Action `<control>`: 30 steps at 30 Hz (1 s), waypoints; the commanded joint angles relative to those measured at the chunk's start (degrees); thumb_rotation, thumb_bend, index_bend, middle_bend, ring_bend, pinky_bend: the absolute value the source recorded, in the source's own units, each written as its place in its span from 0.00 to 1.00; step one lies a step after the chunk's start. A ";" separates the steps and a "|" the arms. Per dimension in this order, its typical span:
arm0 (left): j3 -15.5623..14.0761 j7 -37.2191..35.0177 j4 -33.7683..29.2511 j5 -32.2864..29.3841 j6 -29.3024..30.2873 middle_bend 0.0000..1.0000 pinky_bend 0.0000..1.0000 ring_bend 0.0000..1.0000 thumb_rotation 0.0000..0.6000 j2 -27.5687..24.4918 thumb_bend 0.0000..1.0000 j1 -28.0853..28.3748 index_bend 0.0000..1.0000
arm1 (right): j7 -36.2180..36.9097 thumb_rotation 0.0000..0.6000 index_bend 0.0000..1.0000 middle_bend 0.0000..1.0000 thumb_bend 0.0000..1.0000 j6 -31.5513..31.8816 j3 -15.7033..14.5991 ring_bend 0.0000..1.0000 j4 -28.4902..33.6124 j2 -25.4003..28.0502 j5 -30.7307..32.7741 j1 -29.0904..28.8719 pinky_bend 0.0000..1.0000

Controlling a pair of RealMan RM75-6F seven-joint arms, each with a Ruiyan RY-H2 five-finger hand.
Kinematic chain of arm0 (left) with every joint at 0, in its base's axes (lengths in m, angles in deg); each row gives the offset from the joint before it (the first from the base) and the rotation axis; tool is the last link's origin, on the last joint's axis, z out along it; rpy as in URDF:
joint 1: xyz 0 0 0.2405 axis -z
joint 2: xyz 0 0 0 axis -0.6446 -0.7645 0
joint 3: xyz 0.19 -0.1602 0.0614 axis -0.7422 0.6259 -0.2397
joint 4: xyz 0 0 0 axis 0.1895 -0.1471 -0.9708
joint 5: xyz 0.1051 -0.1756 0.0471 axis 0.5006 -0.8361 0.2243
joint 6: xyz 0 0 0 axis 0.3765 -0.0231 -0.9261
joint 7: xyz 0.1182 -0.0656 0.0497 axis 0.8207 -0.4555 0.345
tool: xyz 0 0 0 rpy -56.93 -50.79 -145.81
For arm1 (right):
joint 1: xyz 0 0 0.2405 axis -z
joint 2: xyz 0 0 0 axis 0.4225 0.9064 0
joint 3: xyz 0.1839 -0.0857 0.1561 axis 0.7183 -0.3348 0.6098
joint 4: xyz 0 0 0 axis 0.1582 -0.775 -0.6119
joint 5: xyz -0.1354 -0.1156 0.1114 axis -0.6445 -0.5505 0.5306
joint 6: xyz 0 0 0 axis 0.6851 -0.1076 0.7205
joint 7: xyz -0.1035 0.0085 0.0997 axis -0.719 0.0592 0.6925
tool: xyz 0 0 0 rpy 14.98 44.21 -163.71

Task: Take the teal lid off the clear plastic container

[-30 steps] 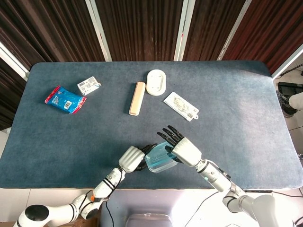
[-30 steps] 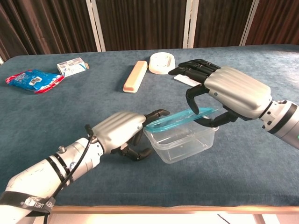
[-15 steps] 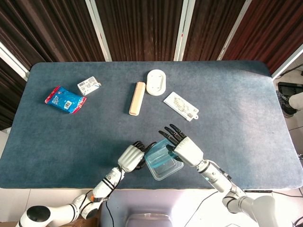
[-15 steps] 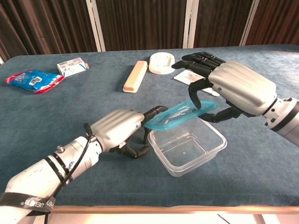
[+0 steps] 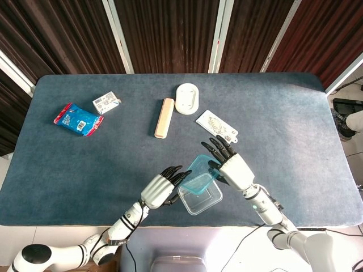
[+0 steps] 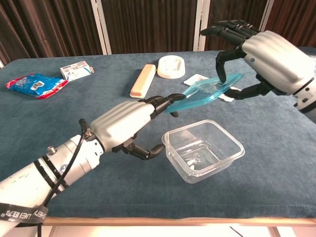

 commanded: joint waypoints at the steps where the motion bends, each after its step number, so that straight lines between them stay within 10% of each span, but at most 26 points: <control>1: 0.34 1.64 -3.30 0.14 1.34 0.20 0.16 0.07 1.00 -2.78 0.37 -0.68 0.00 | -0.78 1.00 0.86 0.22 0.53 -0.18 0.70 0.00 -0.89 1.99 1.14 0.38 0.01; 25: 2.13 -0.08 -4.52 -6.02 2.75 0.16 0.10 0.02 1.00 -12.31 0.34 -6.36 0.00 | 0.13 1.00 0.83 0.22 0.53 -14.00 -4.03 0.00 -21.74 -2.76 3.99 4.61 0.01; 30: 2.29 -0.73 -4.36 -6.19 2.76 0.15 0.10 0.02 1.00 -12.62 0.34 -6.65 0.00 | -0.32 1.00 0.54 0.18 0.53 -17.89 -5.07 0.00 -22.35 -2.67 3.92 4.69 0.00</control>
